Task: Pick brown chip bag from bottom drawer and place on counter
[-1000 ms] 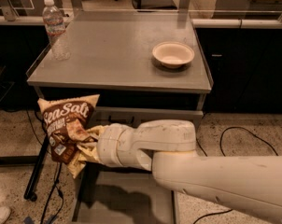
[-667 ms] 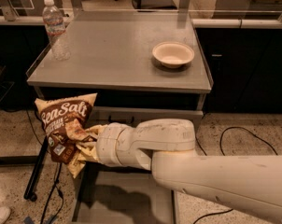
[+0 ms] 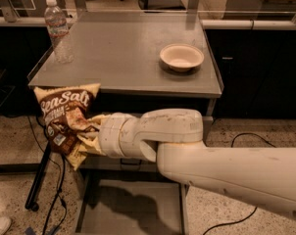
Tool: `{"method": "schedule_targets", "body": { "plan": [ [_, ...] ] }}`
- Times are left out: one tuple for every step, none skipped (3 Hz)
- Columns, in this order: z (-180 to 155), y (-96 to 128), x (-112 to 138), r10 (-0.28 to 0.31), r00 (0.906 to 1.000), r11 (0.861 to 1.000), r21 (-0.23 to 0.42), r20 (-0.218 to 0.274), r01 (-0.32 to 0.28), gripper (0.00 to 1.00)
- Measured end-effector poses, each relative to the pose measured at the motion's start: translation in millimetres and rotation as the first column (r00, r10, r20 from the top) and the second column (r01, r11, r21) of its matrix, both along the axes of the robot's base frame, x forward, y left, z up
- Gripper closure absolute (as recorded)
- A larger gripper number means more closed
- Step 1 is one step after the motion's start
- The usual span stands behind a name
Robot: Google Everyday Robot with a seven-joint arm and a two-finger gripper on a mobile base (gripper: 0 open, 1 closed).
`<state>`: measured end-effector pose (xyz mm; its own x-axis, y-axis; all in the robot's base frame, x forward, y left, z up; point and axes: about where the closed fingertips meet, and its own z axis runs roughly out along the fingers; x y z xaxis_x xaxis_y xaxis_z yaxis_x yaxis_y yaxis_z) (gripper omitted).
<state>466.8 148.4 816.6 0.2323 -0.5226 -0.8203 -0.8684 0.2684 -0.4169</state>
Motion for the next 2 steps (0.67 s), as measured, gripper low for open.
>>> {"method": "schedule_targets", "body": {
  "plan": [
    [30.6,9.7,31.1,0.009,0.9982,1.000,-0.002,0.059,-0.009,1.00],
    [30.5,9.7,31.2,0.009,0.9982,1.000,-0.002,0.058,-0.009,1.00]
  ]
}}
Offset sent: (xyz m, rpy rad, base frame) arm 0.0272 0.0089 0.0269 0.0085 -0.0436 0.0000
